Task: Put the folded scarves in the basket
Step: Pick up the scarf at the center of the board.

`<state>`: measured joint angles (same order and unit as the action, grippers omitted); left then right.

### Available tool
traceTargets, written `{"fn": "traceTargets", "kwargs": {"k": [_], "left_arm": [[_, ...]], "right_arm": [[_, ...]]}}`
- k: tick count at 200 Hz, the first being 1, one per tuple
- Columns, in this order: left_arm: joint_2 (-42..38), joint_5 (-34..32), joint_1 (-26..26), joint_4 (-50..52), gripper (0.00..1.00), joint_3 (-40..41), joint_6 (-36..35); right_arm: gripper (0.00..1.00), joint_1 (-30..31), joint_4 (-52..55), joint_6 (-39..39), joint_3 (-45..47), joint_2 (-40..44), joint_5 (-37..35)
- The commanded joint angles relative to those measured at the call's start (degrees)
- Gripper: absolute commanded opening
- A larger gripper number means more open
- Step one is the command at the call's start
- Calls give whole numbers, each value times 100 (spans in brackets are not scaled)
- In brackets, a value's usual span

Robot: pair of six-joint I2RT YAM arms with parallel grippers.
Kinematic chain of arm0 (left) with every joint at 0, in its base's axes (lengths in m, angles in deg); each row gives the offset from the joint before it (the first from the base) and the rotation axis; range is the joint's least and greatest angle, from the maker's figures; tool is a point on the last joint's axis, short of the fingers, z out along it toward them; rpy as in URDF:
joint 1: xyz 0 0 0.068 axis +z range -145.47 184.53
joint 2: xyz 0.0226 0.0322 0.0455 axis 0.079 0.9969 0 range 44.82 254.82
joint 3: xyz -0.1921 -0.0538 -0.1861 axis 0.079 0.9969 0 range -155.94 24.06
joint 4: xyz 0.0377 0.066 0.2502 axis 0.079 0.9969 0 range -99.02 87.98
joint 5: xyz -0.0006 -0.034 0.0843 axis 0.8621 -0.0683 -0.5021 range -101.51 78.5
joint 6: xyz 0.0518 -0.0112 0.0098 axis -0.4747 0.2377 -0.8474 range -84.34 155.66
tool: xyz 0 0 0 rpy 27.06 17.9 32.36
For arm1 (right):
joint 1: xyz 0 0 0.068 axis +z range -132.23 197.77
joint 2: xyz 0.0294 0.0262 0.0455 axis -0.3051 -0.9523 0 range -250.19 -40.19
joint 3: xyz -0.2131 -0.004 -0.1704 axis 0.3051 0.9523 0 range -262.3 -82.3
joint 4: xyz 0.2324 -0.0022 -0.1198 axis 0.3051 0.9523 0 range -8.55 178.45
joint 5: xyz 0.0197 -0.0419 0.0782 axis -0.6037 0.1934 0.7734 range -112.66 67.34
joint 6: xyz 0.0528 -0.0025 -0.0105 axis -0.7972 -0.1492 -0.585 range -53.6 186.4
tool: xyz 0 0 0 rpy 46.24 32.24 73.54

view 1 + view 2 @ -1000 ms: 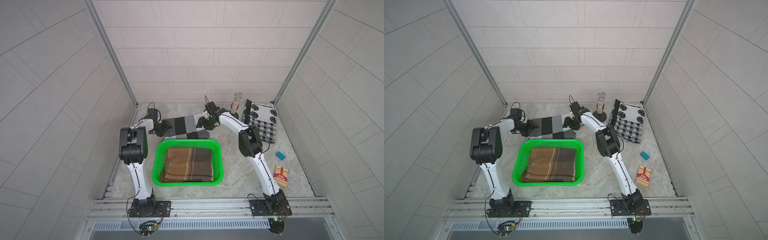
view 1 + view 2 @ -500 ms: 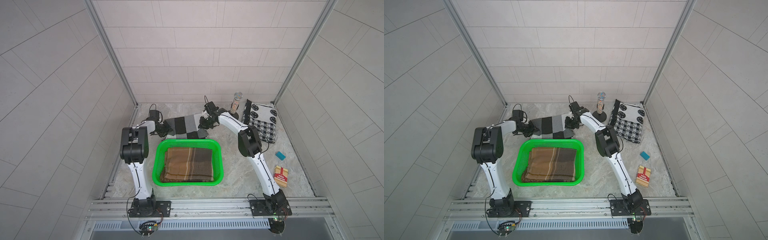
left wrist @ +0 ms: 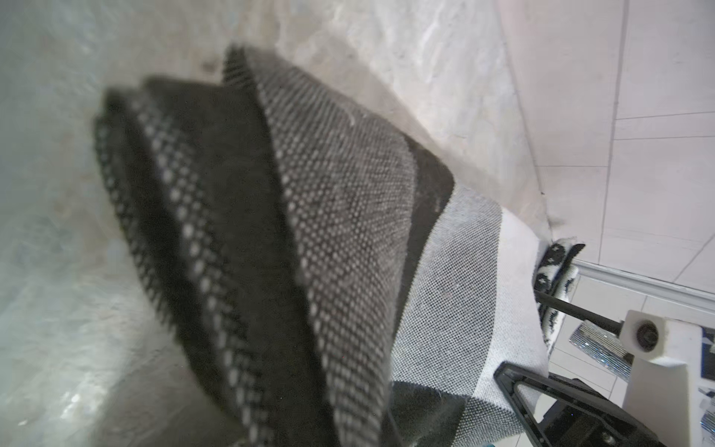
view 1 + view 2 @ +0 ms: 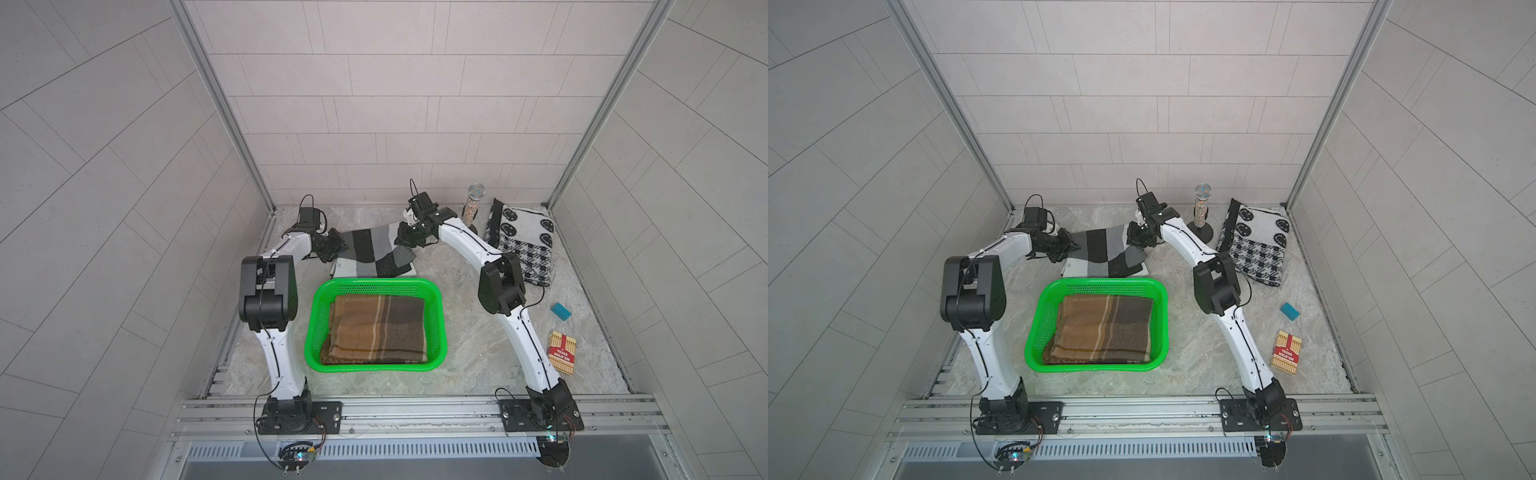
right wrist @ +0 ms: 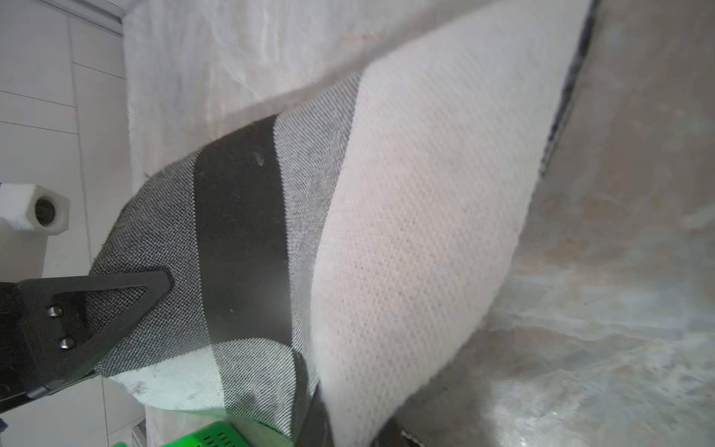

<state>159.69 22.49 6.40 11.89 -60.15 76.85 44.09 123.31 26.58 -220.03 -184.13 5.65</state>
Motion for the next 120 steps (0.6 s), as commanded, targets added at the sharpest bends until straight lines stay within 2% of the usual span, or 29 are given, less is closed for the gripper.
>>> {"fn": "traceTargets", "kwargs": {"k": [1, 33, 85, 120], "left_arm": [[-451, 63, -45, 215, 0, -377, 3], [-738, -28, -77, 455, 0, -655, 223], [-1206, -274, -127, 1690, 0, -1345, 90], [-1756, -138, -136, 2242, 0, -1409, 80]], "right_arm": [[0, 30, 183, -71, -332, 514, -136], [0, 23, 279, -104, -430, 774, -212], [0, 35, 700, -104, -396, 1520, -490], [0, 154, 951, -36, 64, 2287, -638]]}}
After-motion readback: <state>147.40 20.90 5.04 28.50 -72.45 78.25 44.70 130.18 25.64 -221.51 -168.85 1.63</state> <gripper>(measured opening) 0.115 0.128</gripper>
